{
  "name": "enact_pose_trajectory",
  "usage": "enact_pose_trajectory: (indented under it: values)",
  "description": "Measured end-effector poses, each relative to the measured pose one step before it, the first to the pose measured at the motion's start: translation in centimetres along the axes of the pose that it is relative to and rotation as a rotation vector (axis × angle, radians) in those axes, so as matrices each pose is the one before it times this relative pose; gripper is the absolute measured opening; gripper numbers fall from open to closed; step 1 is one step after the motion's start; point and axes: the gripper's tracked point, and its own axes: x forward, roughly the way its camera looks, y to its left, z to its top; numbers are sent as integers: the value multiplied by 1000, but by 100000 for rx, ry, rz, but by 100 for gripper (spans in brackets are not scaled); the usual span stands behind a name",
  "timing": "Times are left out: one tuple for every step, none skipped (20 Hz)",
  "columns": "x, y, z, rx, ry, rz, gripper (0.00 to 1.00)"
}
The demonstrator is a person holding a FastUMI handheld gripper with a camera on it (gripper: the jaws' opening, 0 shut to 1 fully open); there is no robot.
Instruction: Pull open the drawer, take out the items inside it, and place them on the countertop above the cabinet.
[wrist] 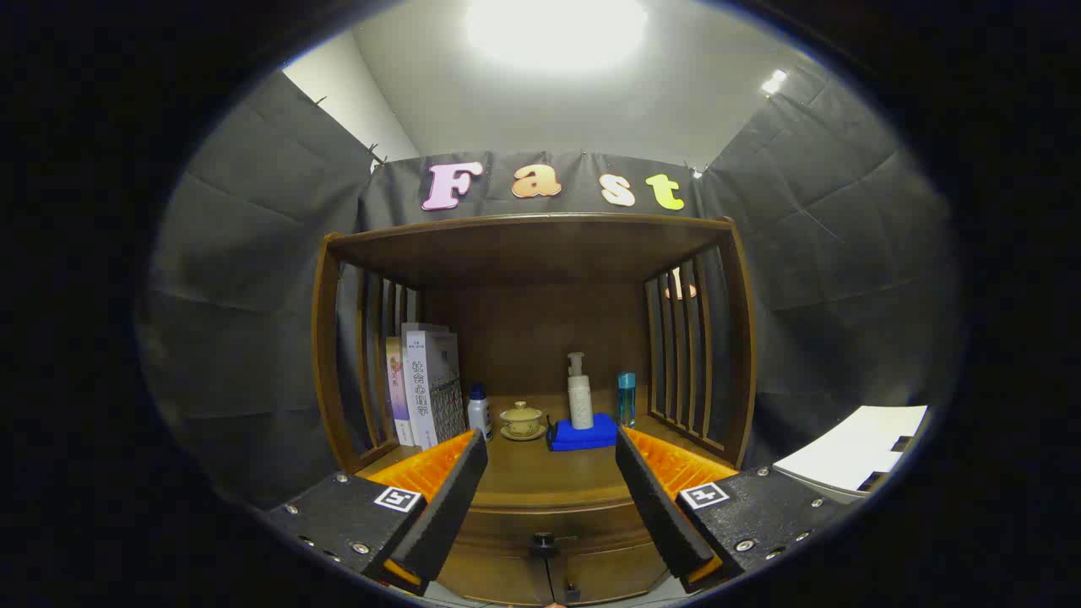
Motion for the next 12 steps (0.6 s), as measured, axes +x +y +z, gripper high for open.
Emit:
enact_pose_trajectory:
  values:
    - [40,58,-255,-533,372,211,95]
    - [-5,-115,-491,-452,728,46,95]
    - [123,33,-431,-370,1047,315,96]
    - [50,66,-624,-444,933,463,96]
    - [198,285,-510,-249,1063,1042,95]
    - [209,581,-400,-232,1075,1744,96]
    - [227,223,-323,-123,1135,1157,96]
    - [150,-2,-357,-270,385,809,96]
    - [73,82,-215,-681,-352,670,95]
    - [-21,-71,-129,-688,-51,116,95]
    - [78,44,-298,-463,222,299,95]
    - [176,326,-508,-449,334,936,96]
